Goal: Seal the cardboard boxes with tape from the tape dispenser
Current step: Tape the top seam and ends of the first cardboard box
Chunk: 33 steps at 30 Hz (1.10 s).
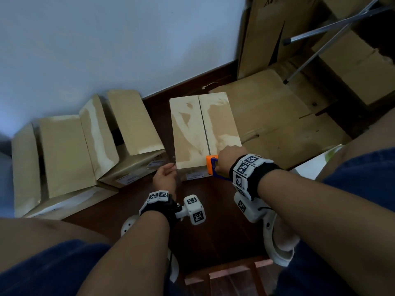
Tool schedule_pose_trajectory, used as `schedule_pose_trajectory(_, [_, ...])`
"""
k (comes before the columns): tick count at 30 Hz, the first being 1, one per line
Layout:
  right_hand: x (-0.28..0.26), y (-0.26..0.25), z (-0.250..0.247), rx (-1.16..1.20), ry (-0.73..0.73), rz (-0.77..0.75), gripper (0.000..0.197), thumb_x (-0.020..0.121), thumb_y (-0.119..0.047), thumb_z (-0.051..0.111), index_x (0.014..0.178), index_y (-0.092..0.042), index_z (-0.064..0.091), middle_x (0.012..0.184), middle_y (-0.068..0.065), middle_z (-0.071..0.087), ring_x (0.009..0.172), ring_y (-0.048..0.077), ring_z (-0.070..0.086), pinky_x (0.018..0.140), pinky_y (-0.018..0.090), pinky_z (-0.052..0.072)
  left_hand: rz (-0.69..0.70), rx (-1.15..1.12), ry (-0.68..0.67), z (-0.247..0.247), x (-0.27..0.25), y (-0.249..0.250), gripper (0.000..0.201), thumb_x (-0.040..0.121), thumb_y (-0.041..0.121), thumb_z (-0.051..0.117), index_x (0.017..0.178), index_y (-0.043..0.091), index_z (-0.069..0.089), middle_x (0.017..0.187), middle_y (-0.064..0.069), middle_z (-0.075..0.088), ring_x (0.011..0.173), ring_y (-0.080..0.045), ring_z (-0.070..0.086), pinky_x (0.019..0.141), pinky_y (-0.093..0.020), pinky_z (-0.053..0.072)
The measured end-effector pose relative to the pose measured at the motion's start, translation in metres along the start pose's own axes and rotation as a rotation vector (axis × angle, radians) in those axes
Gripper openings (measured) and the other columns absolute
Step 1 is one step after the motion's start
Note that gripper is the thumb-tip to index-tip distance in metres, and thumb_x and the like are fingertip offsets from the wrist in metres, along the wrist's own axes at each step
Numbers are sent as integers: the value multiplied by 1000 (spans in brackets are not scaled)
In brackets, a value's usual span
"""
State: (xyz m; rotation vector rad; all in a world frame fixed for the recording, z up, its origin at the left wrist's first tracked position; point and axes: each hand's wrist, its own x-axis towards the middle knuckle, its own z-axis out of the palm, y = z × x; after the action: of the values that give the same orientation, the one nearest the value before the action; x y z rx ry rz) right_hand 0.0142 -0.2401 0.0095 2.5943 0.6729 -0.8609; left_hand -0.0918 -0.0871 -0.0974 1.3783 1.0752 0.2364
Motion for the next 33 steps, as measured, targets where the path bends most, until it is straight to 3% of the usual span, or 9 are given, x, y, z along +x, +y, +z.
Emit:
schedule_pose_trajectory(4, [1, -3, -1, -27, -3, -8, 27, 94, -35, 54, 81, -12, 61, 63, 1, 50, 52, 16, 47, 43, 24, 32, -2, 10, -5, 0, 4, -2, 30, 85, -13, 55, 110, 2, 63, 93, -7, 65, 88, -16, 61, 69, -12, 44])
schedule_pose_trajectory(14, [0, -1, 2, -27, -11, 2, 28, 94, -36, 53, 80, -13, 60, 64, 1, 50, 53, 16, 48, 43, 24, 33, -3, -9, -12, 1, 7, -4, 29, 86, -14, 54, 107, 3, 63, 86, -2, 65, 87, -16, 61, 72, -15, 46])
schedule_pose_trajectory(26, [9, -8, 8, 42, -28, 90, 39, 92, -41, 54, 66, -13, 52, 60, 0, 48, 50, 15, 46, 42, 25, 31, -5, 2, -14, 0, 13, -10, 27, 85, -13, 55, 100, 7, 64, 83, -1, 66, 82, -14, 62, 72, -16, 46])
schedule_pose_trajectory(29, [16, -10, 14, 137, 22, 121, 43, 91, -40, 51, 57, -15, 47, 54, -1, 45, 47, 16, 44, 50, 23, 40, -7, -2, -18, 0, 15, -11, 26, 84, -12, 57, 98, 9, 64, 85, -2, 67, 85, -16, 63, 75, -18, 46])
schedule_pose_trajectory(33, [23, -14, 19, 154, 25, 133, 46, 92, -45, 47, 57, -15, 49, 54, 0, 45, 49, 17, 47, 70, 31, 52, 7, 33, -52, -4, 18, -12, 27, 84, -11, 58, 97, 11, 64, 90, -5, 68, 88, -18, 63, 76, -19, 48])
